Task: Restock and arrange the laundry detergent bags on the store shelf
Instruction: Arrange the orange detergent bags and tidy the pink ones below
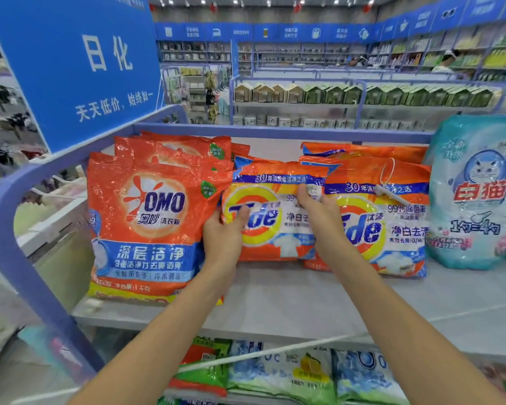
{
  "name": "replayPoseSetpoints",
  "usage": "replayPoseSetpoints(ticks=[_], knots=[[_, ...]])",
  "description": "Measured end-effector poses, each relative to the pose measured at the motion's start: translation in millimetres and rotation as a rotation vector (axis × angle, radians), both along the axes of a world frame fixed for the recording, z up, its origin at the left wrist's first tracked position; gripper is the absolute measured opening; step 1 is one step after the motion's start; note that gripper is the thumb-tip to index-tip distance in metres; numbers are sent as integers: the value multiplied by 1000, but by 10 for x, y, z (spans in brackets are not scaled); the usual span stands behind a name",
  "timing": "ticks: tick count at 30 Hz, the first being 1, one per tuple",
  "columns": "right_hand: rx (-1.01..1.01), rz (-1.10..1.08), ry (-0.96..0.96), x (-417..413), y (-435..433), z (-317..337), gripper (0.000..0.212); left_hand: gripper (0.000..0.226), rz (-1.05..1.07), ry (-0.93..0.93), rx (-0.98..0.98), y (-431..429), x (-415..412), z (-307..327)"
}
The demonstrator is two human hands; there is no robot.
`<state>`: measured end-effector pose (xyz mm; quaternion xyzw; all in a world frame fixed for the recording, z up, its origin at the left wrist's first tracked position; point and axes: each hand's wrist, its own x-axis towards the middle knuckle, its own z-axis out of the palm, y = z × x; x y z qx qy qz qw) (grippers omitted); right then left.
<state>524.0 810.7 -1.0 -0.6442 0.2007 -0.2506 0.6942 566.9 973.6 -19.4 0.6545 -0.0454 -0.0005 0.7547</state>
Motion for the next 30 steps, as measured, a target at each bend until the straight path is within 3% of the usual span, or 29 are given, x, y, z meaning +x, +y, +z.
replayPoseSetpoints(ticks=[5, 10, 15, 19, 24, 30], knots=[[-134, -108, 45, 298, 91, -134, 36, 44, 167, -112, 229, -136, 139, -53], [-210, -113, 25, 24, 110, -153, 25, 58, -23, -198, 221, 27, 102, -175], [-373, 6, 156, -516, 97, -301, 63, 105, -206, -114, 382, 205, -47, -348], [-647, 89, 338, -711, 226, -496, 99, 122, -252, -245, 624, 243, -177, -482], [-814, -30, 355, -477, 351, -550, 73, 117, -81, -355, 644, 134, -42, -473], [-904, -29, 436, -229, 268, -487, 69, 136, -120, -289, 744, 19, 152, -396]])
